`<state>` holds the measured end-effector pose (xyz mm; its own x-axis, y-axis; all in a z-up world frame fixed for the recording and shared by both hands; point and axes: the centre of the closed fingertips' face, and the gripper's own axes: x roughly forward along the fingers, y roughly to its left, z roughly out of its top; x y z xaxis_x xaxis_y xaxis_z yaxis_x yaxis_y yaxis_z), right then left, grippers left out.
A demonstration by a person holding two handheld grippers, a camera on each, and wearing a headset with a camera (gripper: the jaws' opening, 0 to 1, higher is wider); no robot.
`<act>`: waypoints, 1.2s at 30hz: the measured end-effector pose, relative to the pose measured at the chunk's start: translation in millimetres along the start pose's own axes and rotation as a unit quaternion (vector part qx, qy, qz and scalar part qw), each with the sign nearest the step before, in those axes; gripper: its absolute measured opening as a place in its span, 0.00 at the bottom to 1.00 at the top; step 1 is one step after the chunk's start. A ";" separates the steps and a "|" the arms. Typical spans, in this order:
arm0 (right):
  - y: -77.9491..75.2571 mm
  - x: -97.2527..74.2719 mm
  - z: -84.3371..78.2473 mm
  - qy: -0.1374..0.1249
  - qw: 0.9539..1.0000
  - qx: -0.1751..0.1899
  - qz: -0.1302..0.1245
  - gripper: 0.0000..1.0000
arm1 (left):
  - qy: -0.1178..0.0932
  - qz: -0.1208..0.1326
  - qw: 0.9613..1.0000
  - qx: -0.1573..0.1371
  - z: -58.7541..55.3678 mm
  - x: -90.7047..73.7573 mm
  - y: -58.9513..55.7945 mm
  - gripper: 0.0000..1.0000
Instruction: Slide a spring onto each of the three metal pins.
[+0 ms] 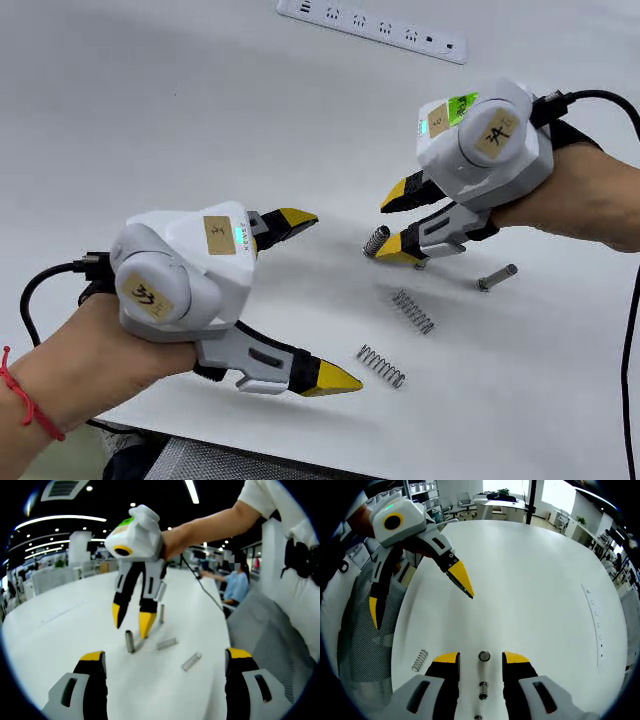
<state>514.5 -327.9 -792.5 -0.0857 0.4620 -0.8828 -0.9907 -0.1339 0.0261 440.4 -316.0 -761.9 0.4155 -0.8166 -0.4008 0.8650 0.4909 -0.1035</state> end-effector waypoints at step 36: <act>45.1 -81.5 -31.9 -0.180 0.978 0.085 -0.057 0.81 | 0.053 -0.011 0.998 0.039 3.4 -1.6 -10.6 1.00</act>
<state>480.2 -399.6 -734.3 0.0249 0.7483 -0.6629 -0.9967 0.0695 0.0410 431.5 -320.9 -757.0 0.3670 -0.7889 -0.4930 0.8951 0.4438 -0.0439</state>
